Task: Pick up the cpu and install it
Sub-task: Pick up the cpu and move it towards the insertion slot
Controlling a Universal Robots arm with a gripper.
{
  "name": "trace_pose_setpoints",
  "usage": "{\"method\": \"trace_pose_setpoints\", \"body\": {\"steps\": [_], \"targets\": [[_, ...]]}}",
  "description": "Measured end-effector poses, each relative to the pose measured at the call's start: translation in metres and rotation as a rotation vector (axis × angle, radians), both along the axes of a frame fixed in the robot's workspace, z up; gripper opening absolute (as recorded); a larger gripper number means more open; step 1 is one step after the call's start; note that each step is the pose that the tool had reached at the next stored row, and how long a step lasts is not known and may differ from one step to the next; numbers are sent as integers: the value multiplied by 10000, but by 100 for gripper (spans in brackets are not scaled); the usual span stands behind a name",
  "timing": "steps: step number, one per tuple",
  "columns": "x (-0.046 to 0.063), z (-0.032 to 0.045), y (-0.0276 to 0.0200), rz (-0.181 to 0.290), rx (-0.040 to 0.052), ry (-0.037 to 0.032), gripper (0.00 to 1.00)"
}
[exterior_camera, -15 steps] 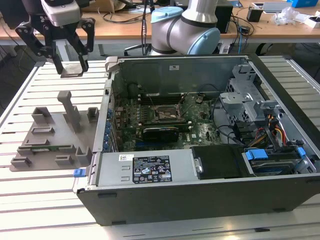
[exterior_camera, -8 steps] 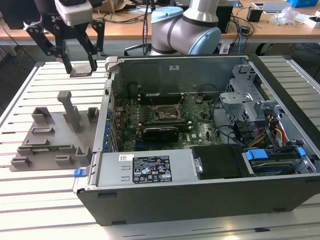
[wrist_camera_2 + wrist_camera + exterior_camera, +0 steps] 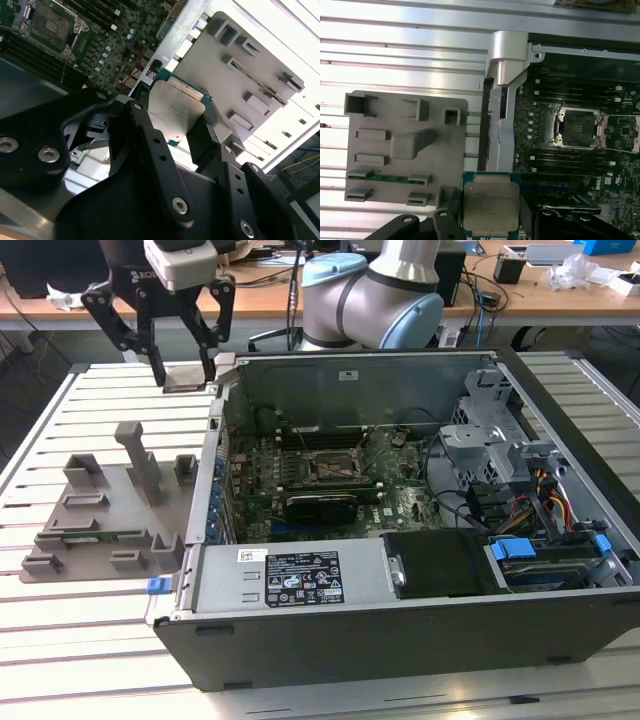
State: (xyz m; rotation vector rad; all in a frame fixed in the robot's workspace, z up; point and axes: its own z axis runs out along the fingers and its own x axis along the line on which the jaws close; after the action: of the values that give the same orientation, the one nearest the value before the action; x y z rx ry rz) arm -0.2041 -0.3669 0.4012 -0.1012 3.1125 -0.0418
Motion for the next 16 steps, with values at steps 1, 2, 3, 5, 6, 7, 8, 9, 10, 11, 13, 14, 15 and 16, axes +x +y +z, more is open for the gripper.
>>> {"method": "trace_pose_setpoints", "body": {"steps": [1,2,3,5,6,7,8,9,10,11,13,14,15,16], "targets": [[17,0,1,0,0,0,55],[40,-1,3,0,0,0,55],[68,-1,5,0,0,0,55],[121,-3,11,-1,1,-1,55],[145,-4,14,-1,1,-1,55],[158,-4,15,-1,0,-1,55],[172,-4,17,-1,0,0,55],[191,-5,20,0,0,0,55],[204,-6,22,0,0,0,55],[219,-7,24,0,1,-1,55],[248,-8,28,0,0,0,55],[258,-9,29,0,1,-1,55],[276,-11,31,0,1,0,55],[297,-12,34,-1,0,0,55]]}}
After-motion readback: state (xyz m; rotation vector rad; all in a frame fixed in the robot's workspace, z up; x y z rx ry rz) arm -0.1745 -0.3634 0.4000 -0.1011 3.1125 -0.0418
